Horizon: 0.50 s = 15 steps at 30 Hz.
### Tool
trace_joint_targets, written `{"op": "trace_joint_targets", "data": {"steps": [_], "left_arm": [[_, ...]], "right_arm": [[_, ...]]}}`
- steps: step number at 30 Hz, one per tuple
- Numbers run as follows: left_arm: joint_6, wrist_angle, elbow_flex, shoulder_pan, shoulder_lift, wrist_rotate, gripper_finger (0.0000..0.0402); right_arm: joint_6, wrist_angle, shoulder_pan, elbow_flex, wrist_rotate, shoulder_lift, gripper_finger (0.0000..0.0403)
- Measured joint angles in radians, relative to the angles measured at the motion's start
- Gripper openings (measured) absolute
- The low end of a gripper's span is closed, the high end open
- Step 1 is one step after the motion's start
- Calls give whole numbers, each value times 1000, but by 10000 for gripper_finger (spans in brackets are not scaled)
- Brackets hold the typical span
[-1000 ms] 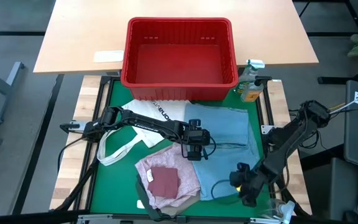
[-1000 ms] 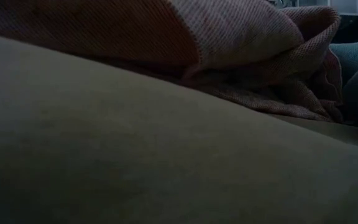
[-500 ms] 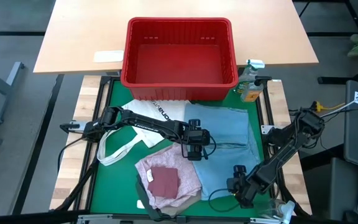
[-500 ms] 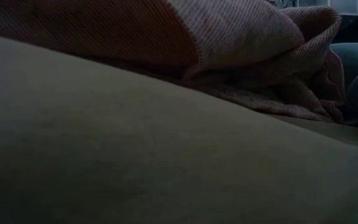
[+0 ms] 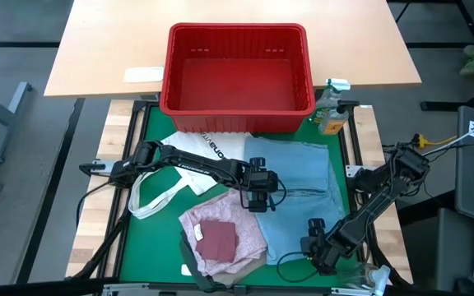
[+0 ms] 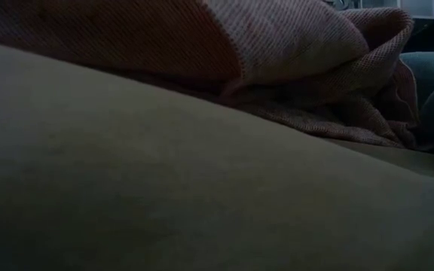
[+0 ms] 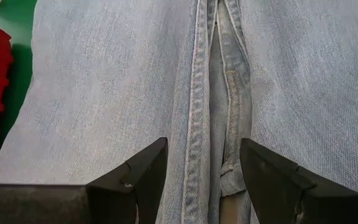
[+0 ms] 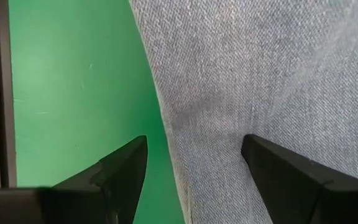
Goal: Fold laundry
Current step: Fold the blue jeans
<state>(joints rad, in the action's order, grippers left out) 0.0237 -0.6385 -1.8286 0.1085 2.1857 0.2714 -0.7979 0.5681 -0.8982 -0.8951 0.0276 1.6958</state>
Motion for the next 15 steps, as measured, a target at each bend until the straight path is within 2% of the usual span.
{"op": "trace_joint_targets", "data": {"steps": [4,11,15], "left_arm": [[-7,-8,-10,18,-6,3,195],[-57,-43,-107,61,-10,6,195],[-60,-117,-192,76,-10,9,195]], "right_arm": [[2,8,0,0,16,1,275],[23,41,0,5,128,5,275],[25,41,1,5,148,5,275]]}}
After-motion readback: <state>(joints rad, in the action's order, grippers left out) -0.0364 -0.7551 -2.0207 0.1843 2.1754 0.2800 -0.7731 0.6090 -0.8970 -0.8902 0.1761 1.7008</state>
